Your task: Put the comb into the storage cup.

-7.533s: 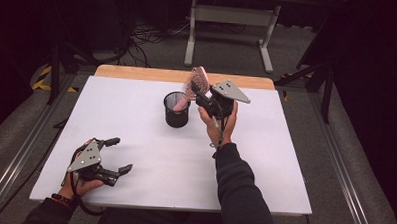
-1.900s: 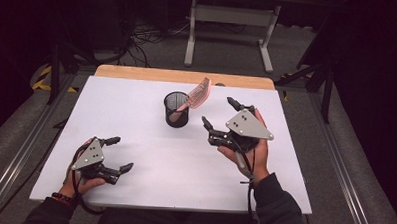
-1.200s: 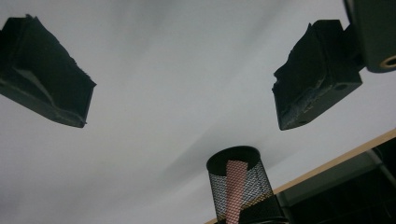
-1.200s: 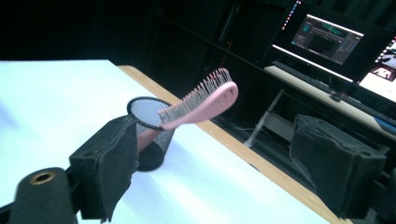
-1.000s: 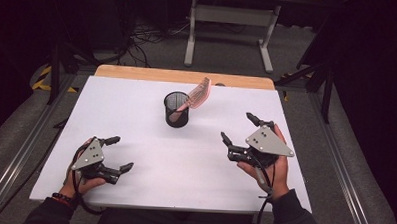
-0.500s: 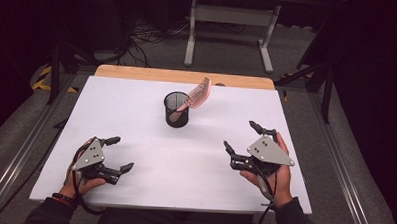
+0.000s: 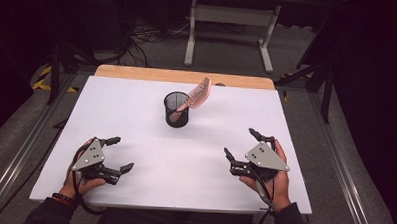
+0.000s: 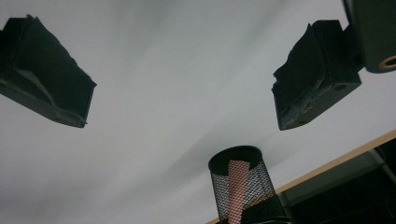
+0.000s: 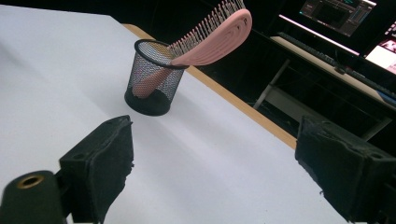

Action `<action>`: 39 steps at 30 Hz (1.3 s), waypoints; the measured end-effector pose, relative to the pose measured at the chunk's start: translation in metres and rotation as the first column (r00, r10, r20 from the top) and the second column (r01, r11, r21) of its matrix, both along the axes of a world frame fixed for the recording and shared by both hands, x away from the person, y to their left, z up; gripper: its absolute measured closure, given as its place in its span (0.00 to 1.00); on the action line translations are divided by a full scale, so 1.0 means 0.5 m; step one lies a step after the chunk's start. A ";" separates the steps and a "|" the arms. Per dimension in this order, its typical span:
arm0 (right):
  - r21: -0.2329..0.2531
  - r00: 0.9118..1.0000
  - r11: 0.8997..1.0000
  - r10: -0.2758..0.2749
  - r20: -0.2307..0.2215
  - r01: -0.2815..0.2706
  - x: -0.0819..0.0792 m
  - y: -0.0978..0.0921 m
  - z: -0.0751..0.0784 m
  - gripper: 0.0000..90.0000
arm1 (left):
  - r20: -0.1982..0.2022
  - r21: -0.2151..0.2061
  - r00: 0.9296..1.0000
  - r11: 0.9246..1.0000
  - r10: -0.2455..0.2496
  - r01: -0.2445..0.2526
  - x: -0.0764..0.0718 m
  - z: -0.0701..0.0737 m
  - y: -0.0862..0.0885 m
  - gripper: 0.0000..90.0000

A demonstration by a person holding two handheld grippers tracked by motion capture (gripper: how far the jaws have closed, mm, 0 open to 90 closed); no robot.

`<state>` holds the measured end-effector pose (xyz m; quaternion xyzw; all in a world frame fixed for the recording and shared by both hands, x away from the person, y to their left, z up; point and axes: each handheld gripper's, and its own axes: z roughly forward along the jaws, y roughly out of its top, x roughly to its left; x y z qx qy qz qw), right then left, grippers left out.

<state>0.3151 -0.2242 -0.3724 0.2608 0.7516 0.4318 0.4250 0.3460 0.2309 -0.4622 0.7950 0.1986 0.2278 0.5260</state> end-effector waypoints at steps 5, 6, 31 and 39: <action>0.014 1.000 1.000 -0.001 0.000 0.001 -0.004 -0.006 -0.006 0.13 | -0.001 0.000 1.000 1.000 0.001 -0.001 0.000 0.000 0.000 0.07; 0.022 1.000 1.000 0.001 0.000 -0.001 -0.006 -0.007 -0.007 0.13 | 0.000 0.001 1.000 1.000 0.000 0.000 0.000 0.000 0.000 0.07; -0.004 1.000 1.000 -0.007 0.005 0.007 -0.023 -0.037 -0.053 0.11 | 0.000 -0.001 1.000 1.000 -0.004 0.004 -0.001 0.000 0.000 0.07; 0.011 1.000 1.000 0.016 -0.015 -0.016 -0.021 -0.047 -0.077 0.10 | -0.001 0.001 1.000 1.000 -0.003 0.003 -0.001 0.000 0.000 0.07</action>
